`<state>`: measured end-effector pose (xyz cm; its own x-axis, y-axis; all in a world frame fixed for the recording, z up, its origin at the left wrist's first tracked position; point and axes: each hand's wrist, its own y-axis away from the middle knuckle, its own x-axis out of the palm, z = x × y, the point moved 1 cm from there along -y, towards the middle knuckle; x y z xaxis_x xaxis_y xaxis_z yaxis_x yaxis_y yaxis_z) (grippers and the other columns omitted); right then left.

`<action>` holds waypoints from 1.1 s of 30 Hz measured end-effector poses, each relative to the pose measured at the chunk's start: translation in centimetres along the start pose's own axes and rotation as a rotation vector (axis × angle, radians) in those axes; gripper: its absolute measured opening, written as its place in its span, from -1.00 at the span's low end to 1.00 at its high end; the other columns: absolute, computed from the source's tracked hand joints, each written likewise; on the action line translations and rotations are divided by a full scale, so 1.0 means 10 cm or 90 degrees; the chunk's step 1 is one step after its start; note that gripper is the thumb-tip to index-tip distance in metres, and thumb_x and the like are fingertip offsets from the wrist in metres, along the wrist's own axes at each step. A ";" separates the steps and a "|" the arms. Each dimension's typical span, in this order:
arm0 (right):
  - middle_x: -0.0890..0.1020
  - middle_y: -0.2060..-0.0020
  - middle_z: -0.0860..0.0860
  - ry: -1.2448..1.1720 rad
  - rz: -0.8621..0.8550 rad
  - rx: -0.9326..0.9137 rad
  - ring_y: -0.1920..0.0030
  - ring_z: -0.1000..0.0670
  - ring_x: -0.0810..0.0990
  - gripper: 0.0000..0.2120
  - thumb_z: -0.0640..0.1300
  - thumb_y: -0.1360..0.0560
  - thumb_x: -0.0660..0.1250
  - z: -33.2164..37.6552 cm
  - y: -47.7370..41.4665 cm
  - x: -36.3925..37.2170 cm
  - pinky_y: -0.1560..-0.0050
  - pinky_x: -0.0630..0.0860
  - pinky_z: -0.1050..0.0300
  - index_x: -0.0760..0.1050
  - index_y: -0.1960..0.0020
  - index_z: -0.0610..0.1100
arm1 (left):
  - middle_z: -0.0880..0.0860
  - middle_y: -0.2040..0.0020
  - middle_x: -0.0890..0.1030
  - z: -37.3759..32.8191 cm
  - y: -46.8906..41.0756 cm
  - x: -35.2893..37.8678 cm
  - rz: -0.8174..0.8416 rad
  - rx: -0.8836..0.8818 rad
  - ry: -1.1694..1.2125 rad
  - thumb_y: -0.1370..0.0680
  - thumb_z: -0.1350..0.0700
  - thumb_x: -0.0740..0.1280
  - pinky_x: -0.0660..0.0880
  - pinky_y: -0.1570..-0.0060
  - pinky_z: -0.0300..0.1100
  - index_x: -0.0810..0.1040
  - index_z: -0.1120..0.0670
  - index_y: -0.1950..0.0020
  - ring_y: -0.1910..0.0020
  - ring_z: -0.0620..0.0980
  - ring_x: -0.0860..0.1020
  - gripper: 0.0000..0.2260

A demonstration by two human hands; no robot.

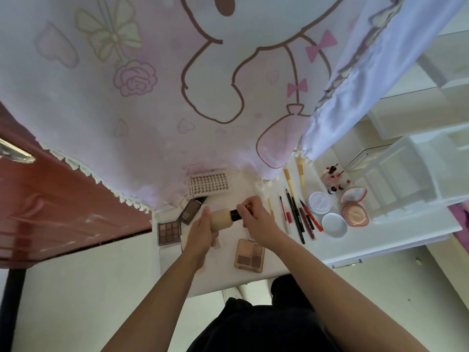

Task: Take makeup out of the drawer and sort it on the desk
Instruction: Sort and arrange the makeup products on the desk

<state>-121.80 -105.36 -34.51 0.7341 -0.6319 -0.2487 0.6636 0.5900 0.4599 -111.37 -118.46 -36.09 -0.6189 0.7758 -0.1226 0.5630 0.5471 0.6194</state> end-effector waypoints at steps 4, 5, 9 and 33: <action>0.62 0.04 -0.08 -0.097 0.079 0.116 0.26 0.02 0.57 -0.61 0.23 -0.61 0.20 0.02 0.06 -0.14 0.21 0.49 0.12 0.38 -0.21 -0.06 | 0.02 0.27 0.44 -0.06 0.00 -0.02 0.008 0.040 -0.063 -0.65 -0.23 0.05 0.32 0.32 -0.18 0.60 0.09 -0.11 0.33 -0.06 0.38 -0.52; 0.66 0.14 -0.08 -0.067 0.090 0.136 0.34 0.03 0.55 -0.52 0.33 -0.59 0.14 0.03 0.07 -0.15 0.29 0.48 0.18 0.44 -0.16 -0.08 | 0.03 0.23 0.46 -0.08 0.00 -0.02 0.015 0.054 -0.082 -0.66 -0.22 0.05 0.35 0.30 -0.19 0.59 0.07 -0.11 0.29 -0.05 0.40 -0.54; 0.61 0.25 -0.08 -0.095 0.075 0.153 0.40 0.05 0.50 -0.67 0.10 -0.64 0.22 -0.01 0.05 -0.12 0.30 0.45 0.15 0.46 -0.13 -0.18 | 0.14 0.01 0.59 -0.07 -0.01 -0.01 0.041 0.091 -0.124 -0.64 -0.26 0.04 0.54 -0.01 0.05 0.59 -0.03 -0.09 0.10 0.00 0.51 -0.57; 0.63 0.15 -0.13 -0.198 0.125 0.098 0.21 0.02 0.56 -0.74 -0.04 -0.60 0.34 -0.03 0.19 -0.47 0.12 0.56 0.22 0.63 -0.16 -0.20 | 0.03 0.22 0.46 -0.11 0.00 -0.03 0.022 0.060 -0.066 -0.66 -0.23 0.06 0.36 0.32 -0.26 0.58 0.10 -0.12 0.29 -0.07 0.40 -0.53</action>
<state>-123.93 -101.14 -32.75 0.7511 -0.6500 0.1155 0.4684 0.6479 0.6007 -111.80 -119.04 -35.15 -0.5411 0.8203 -0.1853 0.6352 0.5430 0.5492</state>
